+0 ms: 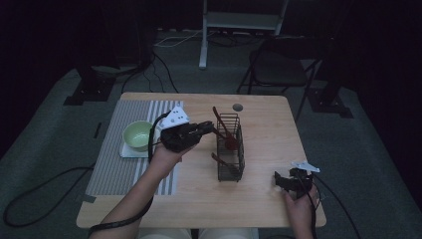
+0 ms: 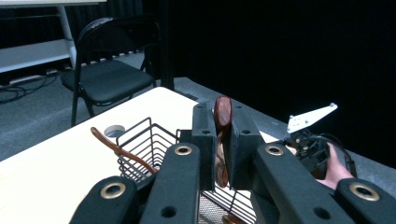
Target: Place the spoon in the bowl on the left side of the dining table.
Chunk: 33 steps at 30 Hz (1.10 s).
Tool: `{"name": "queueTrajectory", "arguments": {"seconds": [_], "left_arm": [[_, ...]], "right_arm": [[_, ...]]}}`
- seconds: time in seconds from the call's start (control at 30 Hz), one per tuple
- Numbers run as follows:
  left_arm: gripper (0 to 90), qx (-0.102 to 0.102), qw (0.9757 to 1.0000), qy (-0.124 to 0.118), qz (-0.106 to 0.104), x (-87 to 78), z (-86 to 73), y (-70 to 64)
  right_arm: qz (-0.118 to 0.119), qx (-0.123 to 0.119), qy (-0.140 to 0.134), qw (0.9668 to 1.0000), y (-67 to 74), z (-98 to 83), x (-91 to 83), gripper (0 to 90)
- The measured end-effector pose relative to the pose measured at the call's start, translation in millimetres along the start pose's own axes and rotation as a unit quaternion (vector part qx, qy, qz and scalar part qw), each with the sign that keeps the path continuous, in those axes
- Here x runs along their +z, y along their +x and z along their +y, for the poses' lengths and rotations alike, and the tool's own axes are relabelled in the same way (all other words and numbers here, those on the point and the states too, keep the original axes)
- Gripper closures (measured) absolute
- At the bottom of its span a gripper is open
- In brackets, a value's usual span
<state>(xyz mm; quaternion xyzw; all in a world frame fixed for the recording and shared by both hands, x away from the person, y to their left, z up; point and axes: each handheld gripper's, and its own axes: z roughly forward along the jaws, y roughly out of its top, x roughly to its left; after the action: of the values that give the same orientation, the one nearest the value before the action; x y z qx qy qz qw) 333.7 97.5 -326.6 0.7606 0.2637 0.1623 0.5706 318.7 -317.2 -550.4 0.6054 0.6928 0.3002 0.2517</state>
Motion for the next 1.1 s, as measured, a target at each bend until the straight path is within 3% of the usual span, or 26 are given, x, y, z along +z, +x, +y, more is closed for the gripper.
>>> {"name": "queueTrajectory", "arguments": {"seconds": [0.17, 0.3, 0.37, 0.6, 1.1], "left_arm": [[83.7, -0.018, 0.9996, -0.020, 0.004, -8.5, -0.1, 6.6], [83.7, -0.015, 0.9995, -0.025, 0.010, -13.3, 1.6, 7.2], [83.7, -0.012, 0.9994, -0.025, 0.023, -15.3, 1.3, 8.3], [83.7, -0.033, 0.9974, -0.042, 0.048, -27.0, -1.1, 18.9], [83.7, -0.045, 0.9944, -0.035, 0.089, -46.5, -15.5, 38.4]], "right_arm": [[0.000, 0.000, 0.000, 1.0000, 0.0, 0.0, 0.0, 11.9], [0.000, 0.000, 0.000, 1.0000, 0.0, 0.0, 0.0, 11.9], [0.000, 0.000, 0.000, 1.0000, 0.0, 0.0, 0.0, 11.9], [0.000, 0.000, 0.000, 1.0000, 0.0, 0.0, 0.0, 11.9], [0.000, 0.000, 0.000, 1.0000, 0.0, 0.0, 0.0, 11.9]]}}
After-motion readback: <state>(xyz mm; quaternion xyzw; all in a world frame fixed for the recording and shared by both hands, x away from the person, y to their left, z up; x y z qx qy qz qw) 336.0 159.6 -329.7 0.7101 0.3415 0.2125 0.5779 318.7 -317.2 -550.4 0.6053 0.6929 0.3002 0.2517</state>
